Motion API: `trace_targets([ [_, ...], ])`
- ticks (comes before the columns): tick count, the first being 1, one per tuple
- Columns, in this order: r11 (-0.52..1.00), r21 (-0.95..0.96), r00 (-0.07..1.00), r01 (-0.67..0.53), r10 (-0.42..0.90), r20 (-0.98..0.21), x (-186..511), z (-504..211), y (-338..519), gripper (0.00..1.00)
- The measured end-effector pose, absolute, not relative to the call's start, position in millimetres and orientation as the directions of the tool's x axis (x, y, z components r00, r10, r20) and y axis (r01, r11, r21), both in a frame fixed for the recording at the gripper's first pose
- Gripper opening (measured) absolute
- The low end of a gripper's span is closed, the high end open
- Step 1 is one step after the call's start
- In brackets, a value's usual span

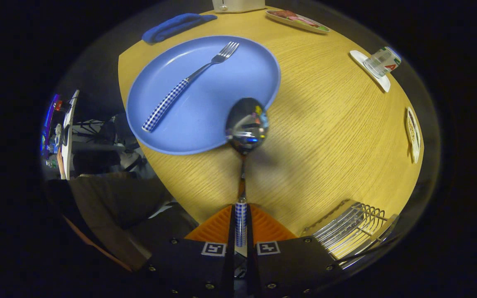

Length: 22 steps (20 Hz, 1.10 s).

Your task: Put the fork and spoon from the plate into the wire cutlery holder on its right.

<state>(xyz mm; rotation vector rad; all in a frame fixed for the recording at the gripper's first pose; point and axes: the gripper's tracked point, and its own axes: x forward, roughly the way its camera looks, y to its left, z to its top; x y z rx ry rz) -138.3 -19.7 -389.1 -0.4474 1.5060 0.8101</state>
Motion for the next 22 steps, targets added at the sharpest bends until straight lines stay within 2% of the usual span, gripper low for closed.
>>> trace_targets([
  [1,0.686,0.215,-0.102,-0.695,0.202,-0.974,-138,-384,-19,0.13],
  [2,0.686,0.223,-0.117,-0.693,0.199,-0.973,-138,-380,-20,0.03],
  [5,0.697,0.251,-0.154,-0.672,0.2,-0.968,-143,-367,-26,0.03],
  [9,0.725,0.271,-0.182,-0.633,0.201,-0.963,-146,-308,-53,0.03],
  [12,0.787,0.29,-0.205,-0.544,0.21,-0.956,-145,-256,-87,0.03],
  [17,0.883,0.288,-0.316,-0.371,0.172,-0.933,-161,-223,-150,0.03],
  [22,0.923,0.27,-0.476,-0.273,0.115,-0.872,-172,-230,-189,0.03],
])
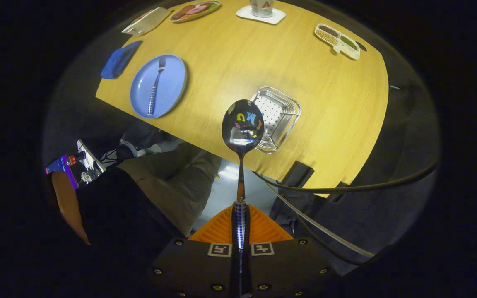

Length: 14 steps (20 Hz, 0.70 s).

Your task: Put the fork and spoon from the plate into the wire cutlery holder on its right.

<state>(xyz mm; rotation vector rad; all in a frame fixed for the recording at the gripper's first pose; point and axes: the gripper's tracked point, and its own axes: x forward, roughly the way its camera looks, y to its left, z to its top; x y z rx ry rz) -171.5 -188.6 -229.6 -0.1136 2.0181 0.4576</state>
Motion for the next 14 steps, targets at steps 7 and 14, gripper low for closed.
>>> trace_targets([
  [7,0.934,0.247,-0.635,-0.257,0.03,-0.772,-156,-268,-190,0.03],
  [14,0.93,0.236,-0.711,-0.28,-0.036,-0.702,-136,-295,-186,0.03],
])
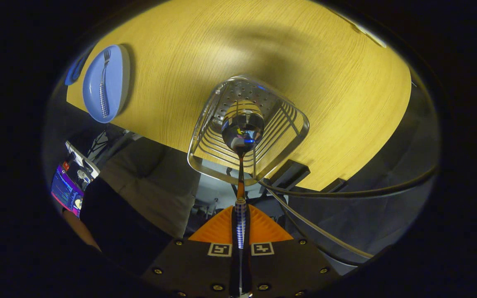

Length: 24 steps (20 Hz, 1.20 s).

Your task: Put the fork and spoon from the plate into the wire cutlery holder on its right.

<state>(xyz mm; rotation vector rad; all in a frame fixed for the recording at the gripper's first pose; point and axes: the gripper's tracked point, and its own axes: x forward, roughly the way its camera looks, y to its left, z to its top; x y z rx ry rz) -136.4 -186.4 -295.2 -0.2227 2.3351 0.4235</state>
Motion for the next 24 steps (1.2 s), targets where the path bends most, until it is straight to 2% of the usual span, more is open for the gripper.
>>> trace_targets([
  [6,0.931,0.252,-0.696,-0.266,-0.004,-0.718,-120,-301,-180,0.13],
  [10,0.935,0.25,-0.663,-0.25,0.023,-0.749,-120,-286,-187,0.34],
  [13,0.951,0.194,-0.57,-0.239,0.025,-0.822,-120,-269,-198,0.96],
  [18,0.966,0.06,-0.313,-0.251,-0.022,-0.95,-132,-244,-206,0.97],
  [24,0.995,0.07,-0.05,-0.07,0.066,-0.997,-169,-218,-139,0.98],
])
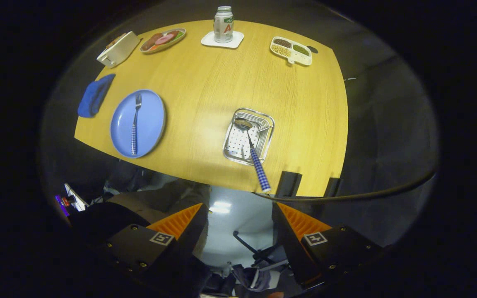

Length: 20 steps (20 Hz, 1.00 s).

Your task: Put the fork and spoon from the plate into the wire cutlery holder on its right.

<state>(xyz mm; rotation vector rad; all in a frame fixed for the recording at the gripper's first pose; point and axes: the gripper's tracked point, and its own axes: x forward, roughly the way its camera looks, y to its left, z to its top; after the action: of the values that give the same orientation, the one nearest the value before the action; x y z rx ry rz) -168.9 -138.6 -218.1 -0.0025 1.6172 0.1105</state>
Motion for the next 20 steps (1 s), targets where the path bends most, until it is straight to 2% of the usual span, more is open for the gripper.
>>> trace_targets([
  [2,1.0,0.029,0.045,0.002,0.029,-0.999,-173,-213,-125,0.98],
  [5,0.994,0.059,0.236,0.097,0.035,-0.971,-166,-208,-91,0.98],
  [7,0.983,0.095,0.316,0.154,0.042,-0.948,-163,-214,-70,0.98],
  [10,0.99,0.137,0.285,0.035,0.122,-0.951,-156,-223,-22,0.98],
  [14,0.982,0.159,0.317,-0.106,0.185,-0.93,-124,-230,36,0.98],
  [20,0.964,0.177,0.303,-0.2,0.233,-0.924,-105,-268,99,0.98],
])
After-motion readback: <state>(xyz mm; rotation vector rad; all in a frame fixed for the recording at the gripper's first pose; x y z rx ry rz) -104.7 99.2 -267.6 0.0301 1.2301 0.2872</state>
